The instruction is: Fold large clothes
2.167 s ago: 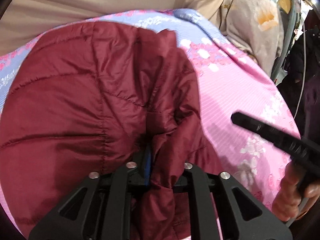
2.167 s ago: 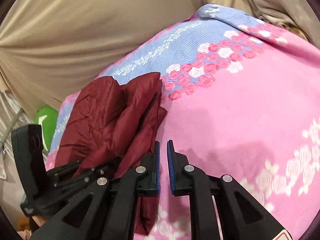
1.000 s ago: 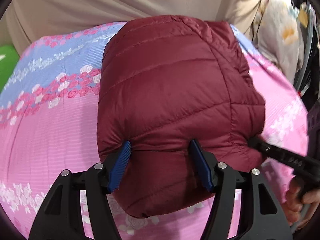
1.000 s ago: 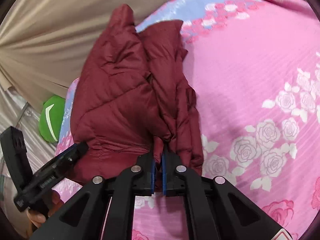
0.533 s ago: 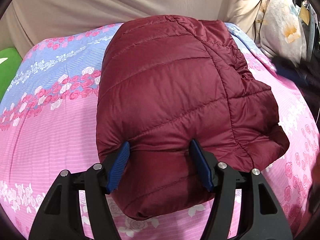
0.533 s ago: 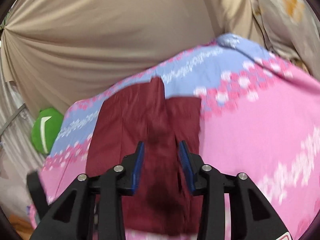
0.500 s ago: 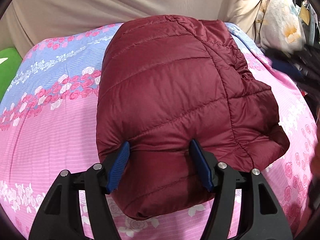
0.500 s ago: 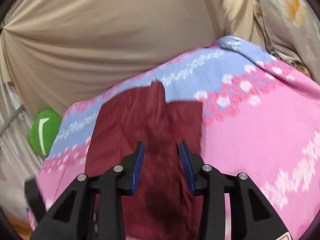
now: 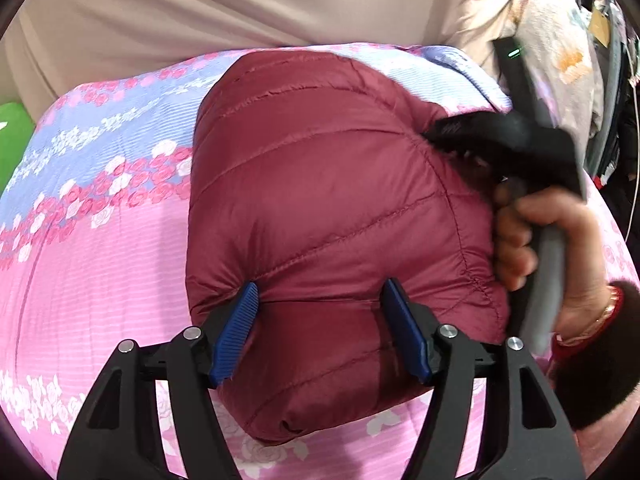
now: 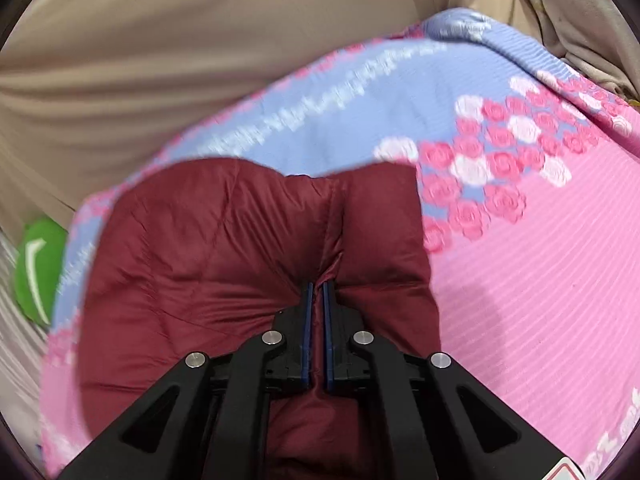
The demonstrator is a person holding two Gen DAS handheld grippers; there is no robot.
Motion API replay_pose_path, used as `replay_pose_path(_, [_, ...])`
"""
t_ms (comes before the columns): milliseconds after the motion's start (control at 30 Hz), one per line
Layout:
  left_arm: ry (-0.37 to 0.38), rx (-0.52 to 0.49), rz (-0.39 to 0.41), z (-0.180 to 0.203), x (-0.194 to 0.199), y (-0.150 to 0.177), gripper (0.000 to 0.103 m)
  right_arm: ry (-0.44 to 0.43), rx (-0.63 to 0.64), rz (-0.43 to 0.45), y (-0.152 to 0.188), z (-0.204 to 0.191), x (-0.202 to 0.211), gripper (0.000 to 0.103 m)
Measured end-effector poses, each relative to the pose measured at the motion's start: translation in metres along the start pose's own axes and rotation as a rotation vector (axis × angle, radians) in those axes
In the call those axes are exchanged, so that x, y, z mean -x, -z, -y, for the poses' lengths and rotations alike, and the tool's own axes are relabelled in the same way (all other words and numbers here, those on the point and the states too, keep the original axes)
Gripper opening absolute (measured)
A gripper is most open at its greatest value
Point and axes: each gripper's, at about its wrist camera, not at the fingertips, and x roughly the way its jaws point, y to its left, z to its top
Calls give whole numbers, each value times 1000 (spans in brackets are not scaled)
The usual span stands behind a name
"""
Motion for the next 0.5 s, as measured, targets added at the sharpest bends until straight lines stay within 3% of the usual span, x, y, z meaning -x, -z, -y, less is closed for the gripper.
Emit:
replay_pose_path(133, [3, 1, 12, 1, 0, 0, 63, -22, -11, -50, -1, 6, -11, 0])
replay_pose_path(233, [61, 63, 13, -12, 12, -5, 63, -50, -33, -55, -5, 11, -5, 3])
replay_pose_path(333, [43, 75, 35, -23, 27, -10, 63, -53, -42, 9, -8, 13, 33, 13])
replay_pose_path(400, [29, 82, 53, -29, 37, -14, 63, -53, 39, 62, -5, 3, 73, 13])
replay_pose_path(500, [38, 90, 66, -34, 46, -20, 63, -65, 175, 65, 17, -16, 111, 13])
